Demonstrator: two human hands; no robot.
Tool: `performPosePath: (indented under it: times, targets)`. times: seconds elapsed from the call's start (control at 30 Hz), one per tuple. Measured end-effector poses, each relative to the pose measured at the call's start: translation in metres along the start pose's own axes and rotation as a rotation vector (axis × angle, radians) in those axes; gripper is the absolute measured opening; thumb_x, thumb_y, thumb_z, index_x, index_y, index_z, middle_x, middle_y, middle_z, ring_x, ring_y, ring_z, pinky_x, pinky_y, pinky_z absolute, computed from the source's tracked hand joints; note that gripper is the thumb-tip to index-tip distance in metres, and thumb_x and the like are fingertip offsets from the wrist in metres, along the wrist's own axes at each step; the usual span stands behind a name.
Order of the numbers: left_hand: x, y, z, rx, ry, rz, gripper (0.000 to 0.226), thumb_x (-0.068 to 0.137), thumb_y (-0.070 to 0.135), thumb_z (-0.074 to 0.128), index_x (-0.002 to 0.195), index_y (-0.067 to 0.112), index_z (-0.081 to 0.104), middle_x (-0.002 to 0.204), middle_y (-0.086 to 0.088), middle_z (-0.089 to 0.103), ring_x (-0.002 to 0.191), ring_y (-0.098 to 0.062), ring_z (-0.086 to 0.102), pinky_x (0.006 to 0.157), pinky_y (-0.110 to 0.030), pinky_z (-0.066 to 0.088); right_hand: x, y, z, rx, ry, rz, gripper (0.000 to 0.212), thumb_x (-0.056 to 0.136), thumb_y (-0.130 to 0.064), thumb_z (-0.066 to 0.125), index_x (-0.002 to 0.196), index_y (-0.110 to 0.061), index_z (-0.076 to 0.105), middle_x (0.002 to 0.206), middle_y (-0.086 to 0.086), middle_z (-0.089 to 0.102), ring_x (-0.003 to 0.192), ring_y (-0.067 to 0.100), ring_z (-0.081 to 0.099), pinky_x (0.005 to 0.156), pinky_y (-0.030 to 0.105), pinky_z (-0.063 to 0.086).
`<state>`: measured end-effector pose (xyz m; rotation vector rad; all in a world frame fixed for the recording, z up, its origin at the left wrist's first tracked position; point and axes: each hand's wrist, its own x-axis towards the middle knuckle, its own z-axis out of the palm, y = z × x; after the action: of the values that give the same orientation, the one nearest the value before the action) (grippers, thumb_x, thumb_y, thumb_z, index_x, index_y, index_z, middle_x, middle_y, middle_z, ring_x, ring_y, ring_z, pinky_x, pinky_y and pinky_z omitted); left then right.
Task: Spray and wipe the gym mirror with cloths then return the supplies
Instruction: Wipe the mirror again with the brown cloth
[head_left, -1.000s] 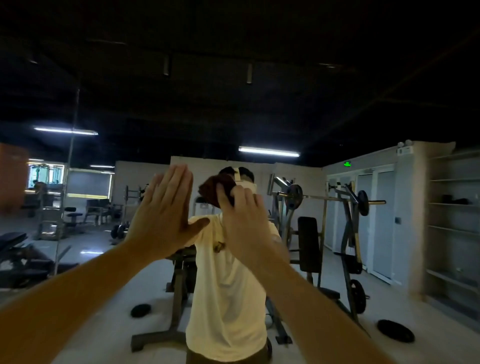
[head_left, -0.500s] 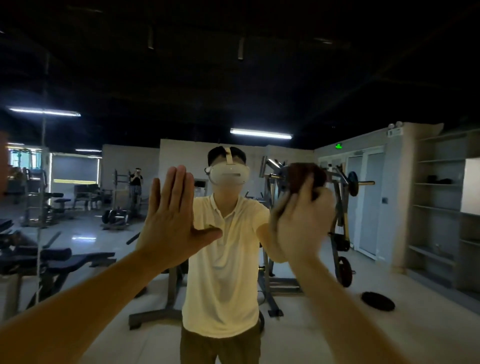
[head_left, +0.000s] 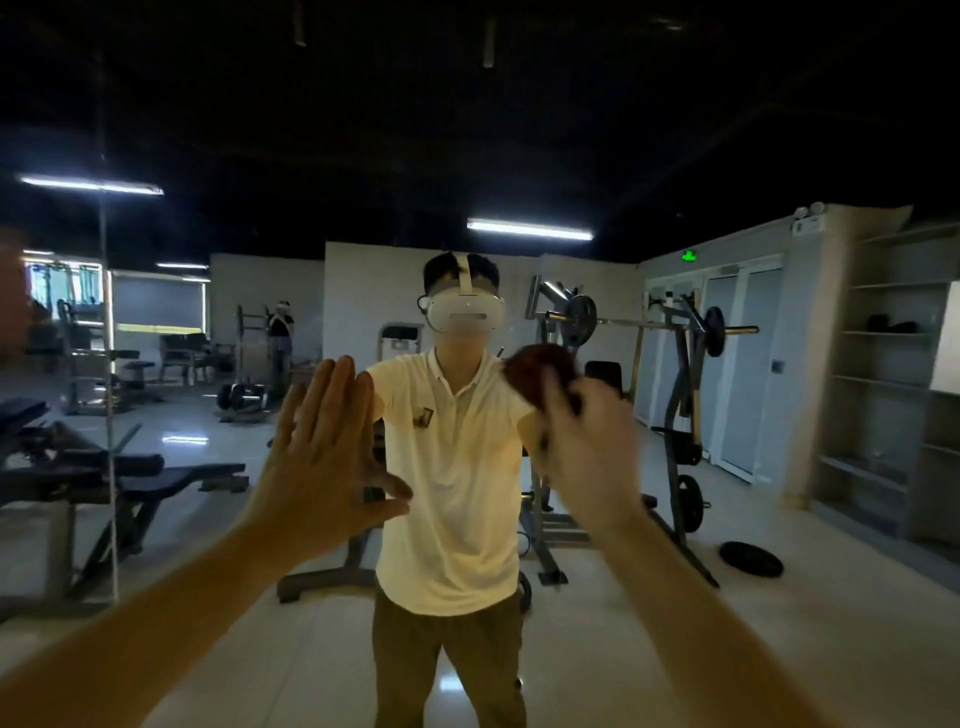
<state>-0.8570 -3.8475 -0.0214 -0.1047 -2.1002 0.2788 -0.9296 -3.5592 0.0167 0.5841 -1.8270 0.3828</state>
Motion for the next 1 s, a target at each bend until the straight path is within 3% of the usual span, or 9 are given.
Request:
performPosePath:
  times: [0.1,0.2,0.3,0.4,0.5,0.63,0.73,0.83,1.0]
  targets:
    - [0.001,0.012,0.01,-0.015,-0.025,-0.046,0.151,0.059,0.098,0.044,0.163,-0.004,0.004,0.172,-0.024,-0.008,0.159,-0.043,-0.005,0.127,-0.064,0.006,-0.021,0.059,-0.023,-0.008,0.1,0.375,0.032,0.105,-0.055,0.045,0.091,-0.03,0.057,0.087,0.001,0.066,0.075,0.019,0.067,0.071,0.05,0.06]
    - [0.002,0.014,0.013,-0.012,-0.028,-0.062,0.152,0.056,0.097,0.042,0.163,-0.005,0.005,0.171,-0.025,-0.008,0.159,-0.043,-0.008,0.127,-0.064,0.002,-0.038,0.075,-0.018,0.054,0.206,0.701,0.03,0.106,-0.035,0.04,0.129,-0.018,0.051,0.11,0.002,0.056,0.098,0.034,0.061,0.084,0.047,0.055]
    - [0.003,0.012,0.014,-0.028,-0.033,-0.074,0.152,0.055,0.098,0.041,0.164,-0.002,0.002,0.172,-0.023,-0.01,0.159,-0.043,-0.008,0.126,-0.065,0.005,-0.04,0.038,-0.001,0.137,0.246,0.777,0.027,0.107,-0.037,0.042,0.129,-0.023,0.05,0.115,-0.003,0.057,0.108,0.027,0.062,0.085,0.018,0.048]
    - [0.002,0.011,0.015,-0.043,-0.043,-0.071,0.151,0.057,0.098,0.04,0.164,-0.001,0.0,0.171,-0.023,-0.012,0.159,-0.043,-0.008,0.126,-0.065,0.004,-0.041,-0.035,0.017,0.082,0.129,0.57,0.008,0.109,-0.037,0.043,0.109,-0.033,0.05,0.099,-0.017,0.063,0.09,0.004,0.063,0.072,0.008,0.045]
    - [0.002,0.012,0.012,-0.042,-0.055,-0.064,0.149,0.062,0.1,0.038,0.164,-0.002,-0.001,0.171,-0.024,-0.012,0.159,-0.043,-0.008,0.127,-0.064,0.003,-0.057,-0.097,0.05,0.188,0.1,0.36,0.032,0.103,-0.038,0.043,0.131,-0.023,0.051,0.121,0.004,0.054,0.11,0.021,0.052,0.097,0.04,0.048]
    - [-0.003,0.008,0.006,-0.06,-0.019,-0.036,0.137,0.073,0.099,0.029,0.164,-0.003,0.009,0.172,-0.025,-0.003,0.159,-0.043,0.0,0.126,-0.066,0.011,-0.069,-0.11,0.069,0.183,-0.063,-0.116,0.051,0.087,-0.016,0.062,0.137,-0.02,0.056,0.123,0.009,0.051,0.116,0.036,0.054,0.099,0.05,0.046]
    - [-0.018,0.013,0.002,-0.063,0.01,-0.03,0.136,0.075,0.092,0.054,0.164,-0.002,0.011,0.172,-0.025,0.002,0.159,-0.042,0.004,0.127,-0.064,0.009,-0.081,-0.057,0.058,0.046,-0.117,-0.345,0.048,0.088,-0.015,0.057,0.136,-0.022,0.058,0.121,0.011,0.054,0.114,0.037,0.056,0.099,0.052,0.046]
    - [-0.043,0.021,0.006,-0.052,-0.022,-0.036,0.148,0.06,0.079,0.08,0.164,0.0,0.009,0.173,-0.022,0.002,0.16,-0.042,0.004,0.126,-0.065,0.008,-0.095,0.011,0.031,-0.033,-0.142,-0.154,0.06,0.085,-0.012,0.072,0.141,-0.019,0.051,0.125,0.017,0.055,0.112,0.037,0.058,0.096,0.052,0.051]
    - [-0.07,0.017,0.026,-0.03,-0.147,-0.07,0.167,0.047,0.08,0.087,0.164,0.002,-0.003,0.172,-0.024,-0.005,0.159,-0.043,0.0,0.122,-0.071,0.016,-0.117,0.087,0.004,0.009,-0.035,0.328,0.051,0.096,-0.014,0.065,0.142,-0.017,0.042,0.128,0.02,0.05,0.107,0.038,0.058,0.09,0.051,0.054]
